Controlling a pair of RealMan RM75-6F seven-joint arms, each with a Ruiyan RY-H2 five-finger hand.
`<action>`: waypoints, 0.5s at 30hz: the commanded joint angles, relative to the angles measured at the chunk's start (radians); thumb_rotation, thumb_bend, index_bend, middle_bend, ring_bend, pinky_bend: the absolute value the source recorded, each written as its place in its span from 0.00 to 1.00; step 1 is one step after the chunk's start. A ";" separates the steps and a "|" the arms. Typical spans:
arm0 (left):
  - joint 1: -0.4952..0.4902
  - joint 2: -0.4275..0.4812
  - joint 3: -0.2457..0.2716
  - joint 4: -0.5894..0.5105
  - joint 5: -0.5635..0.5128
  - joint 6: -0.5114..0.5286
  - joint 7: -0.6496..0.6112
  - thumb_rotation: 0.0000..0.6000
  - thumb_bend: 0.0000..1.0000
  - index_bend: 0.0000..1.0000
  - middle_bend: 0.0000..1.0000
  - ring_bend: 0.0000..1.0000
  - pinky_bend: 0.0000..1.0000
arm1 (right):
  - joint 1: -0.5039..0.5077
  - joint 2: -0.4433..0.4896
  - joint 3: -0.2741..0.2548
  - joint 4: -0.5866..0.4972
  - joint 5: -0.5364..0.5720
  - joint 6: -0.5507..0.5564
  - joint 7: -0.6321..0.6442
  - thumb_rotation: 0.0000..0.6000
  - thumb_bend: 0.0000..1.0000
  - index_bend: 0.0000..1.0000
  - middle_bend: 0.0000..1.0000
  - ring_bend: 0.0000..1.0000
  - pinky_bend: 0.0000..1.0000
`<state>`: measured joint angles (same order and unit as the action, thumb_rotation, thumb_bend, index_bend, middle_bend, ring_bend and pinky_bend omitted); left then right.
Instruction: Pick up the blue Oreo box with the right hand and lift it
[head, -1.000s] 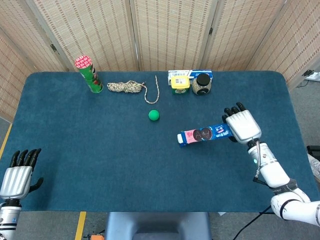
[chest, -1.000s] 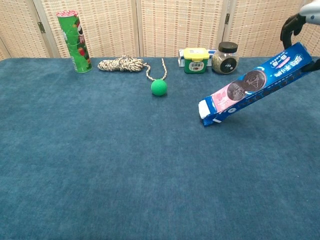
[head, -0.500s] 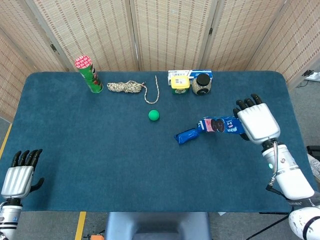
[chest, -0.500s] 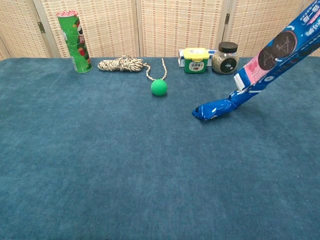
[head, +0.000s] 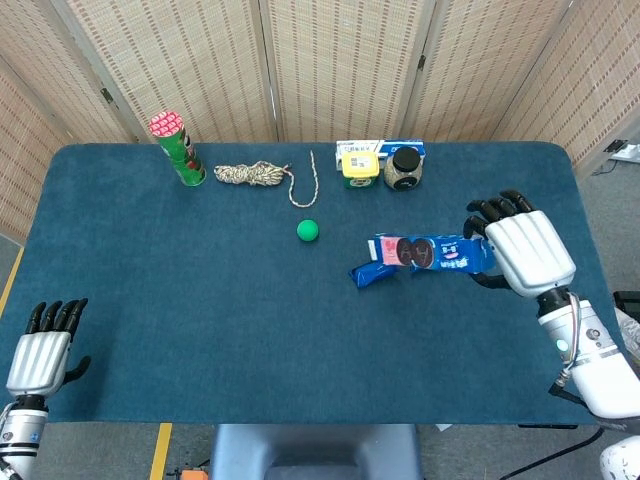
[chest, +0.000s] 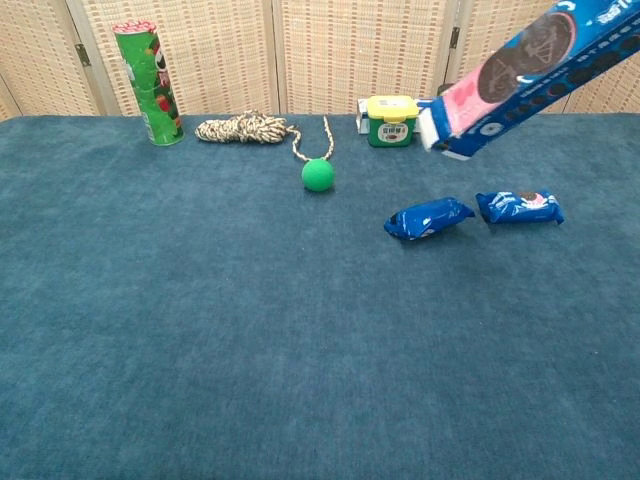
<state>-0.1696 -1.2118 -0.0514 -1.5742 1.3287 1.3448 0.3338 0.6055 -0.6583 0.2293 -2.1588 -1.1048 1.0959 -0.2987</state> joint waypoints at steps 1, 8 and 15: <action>0.005 0.007 0.003 -0.009 0.006 0.008 -0.008 1.00 0.30 0.03 0.13 0.11 0.05 | -0.096 -0.271 -0.035 0.198 -0.257 0.097 0.327 1.00 0.23 0.51 0.26 0.23 0.14; 0.015 0.025 0.007 -0.022 0.018 0.023 -0.036 1.00 0.30 0.03 0.13 0.11 0.05 | -0.117 -0.596 -0.098 0.504 -0.339 0.137 0.525 1.00 0.23 0.51 0.25 0.23 0.14; 0.016 0.033 0.010 -0.027 0.031 0.025 -0.054 1.00 0.30 0.03 0.13 0.11 0.05 | -0.099 -0.815 -0.124 0.832 -0.299 0.036 0.698 1.00 0.23 0.50 0.24 0.23 0.14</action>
<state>-0.1536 -1.1795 -0.0413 -1.6005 1.3582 1.3700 0.2818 0.5085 -1.3378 0.1390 -1.4977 -1.3944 1.1858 0.2465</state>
